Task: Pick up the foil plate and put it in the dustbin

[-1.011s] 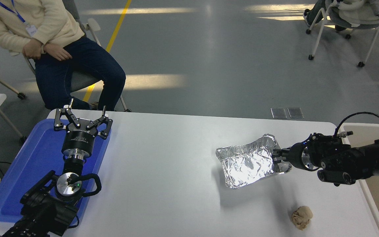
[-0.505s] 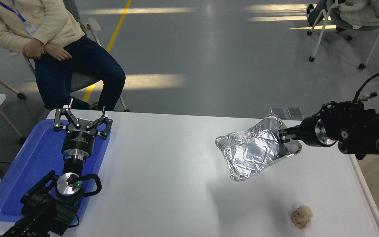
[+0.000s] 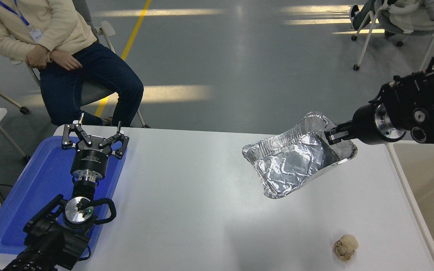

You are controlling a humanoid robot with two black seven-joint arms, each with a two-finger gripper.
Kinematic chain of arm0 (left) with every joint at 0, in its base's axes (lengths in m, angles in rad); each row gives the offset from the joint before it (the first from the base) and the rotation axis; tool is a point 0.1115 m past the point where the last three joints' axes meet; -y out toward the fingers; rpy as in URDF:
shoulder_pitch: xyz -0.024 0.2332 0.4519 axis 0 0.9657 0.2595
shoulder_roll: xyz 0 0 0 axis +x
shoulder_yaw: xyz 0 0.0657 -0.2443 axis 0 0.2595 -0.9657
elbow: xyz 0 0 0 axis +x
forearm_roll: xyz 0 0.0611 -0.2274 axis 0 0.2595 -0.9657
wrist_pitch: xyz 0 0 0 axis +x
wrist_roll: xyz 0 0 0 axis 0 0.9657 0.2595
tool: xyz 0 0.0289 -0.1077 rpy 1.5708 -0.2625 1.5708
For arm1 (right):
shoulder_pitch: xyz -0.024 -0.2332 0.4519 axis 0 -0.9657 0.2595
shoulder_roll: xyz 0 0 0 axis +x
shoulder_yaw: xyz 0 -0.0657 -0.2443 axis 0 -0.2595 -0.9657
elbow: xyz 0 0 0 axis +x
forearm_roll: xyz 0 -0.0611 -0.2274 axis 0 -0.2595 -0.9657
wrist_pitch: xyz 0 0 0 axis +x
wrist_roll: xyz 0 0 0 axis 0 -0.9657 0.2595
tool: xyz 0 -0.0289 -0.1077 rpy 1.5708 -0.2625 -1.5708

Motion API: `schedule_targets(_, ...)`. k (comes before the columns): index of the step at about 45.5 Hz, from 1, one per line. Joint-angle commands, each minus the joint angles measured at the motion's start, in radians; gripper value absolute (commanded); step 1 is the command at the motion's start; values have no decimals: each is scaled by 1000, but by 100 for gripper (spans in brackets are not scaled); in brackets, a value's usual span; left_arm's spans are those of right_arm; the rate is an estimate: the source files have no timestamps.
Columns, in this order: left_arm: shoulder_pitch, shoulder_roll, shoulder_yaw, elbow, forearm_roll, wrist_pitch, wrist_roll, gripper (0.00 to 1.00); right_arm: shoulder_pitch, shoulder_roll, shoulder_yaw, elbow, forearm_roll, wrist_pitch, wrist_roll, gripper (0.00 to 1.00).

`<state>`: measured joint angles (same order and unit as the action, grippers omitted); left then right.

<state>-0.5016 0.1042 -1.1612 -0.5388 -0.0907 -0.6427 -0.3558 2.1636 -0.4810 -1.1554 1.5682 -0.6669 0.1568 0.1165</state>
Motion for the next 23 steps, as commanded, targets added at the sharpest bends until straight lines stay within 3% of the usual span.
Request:
schedule_targets(1,0,0,0,0,0,0,0,100,87,-4,-7,23,36,108,0,0)
schedule_targets(18,0,0,0,0,0,0,0,100,76,-31,-36,7,131,136,-14,0)
schedule_targets(23,0,0,0,0,0,0,0,100,59,-70,-63,-17,194,138,-55,0)
